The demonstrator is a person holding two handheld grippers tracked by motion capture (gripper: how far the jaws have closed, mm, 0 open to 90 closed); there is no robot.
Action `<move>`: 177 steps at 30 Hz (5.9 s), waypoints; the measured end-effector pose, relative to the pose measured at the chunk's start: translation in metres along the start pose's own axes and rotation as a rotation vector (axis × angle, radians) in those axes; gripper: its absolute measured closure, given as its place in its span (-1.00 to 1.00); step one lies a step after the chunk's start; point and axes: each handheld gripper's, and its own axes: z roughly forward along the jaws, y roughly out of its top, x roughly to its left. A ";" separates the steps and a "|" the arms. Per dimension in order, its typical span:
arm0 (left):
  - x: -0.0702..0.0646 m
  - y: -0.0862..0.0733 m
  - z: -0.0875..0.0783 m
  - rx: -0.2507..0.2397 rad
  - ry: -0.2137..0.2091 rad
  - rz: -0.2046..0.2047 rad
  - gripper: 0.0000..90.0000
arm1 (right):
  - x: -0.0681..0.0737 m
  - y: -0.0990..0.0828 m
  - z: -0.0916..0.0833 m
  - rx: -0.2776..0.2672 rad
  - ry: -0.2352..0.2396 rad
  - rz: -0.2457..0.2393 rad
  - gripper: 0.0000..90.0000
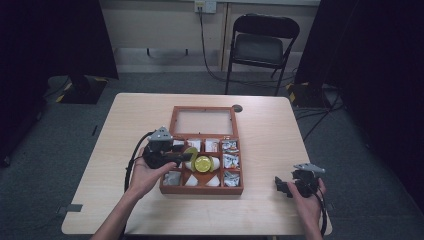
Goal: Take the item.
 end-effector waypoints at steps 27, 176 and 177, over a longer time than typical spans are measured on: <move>0.032 -0.002 -0.036 -0.060 0.083 -0.052 0.21 | 0.000 0.000 0.000 0.000 0.000 0.000 -1.00; 0.101 -0.123 -0.106 0.093 0.431 -0.311 -0.54 | -0.001 0.002 0.002 0.000 0.003 -0.003 -1.00; 0.102 -0.127 -0.108 0.095 0.438 -0.314 -0.52 | -0.001 0.002 0.002 0.000 0.003 -0.003 -1.00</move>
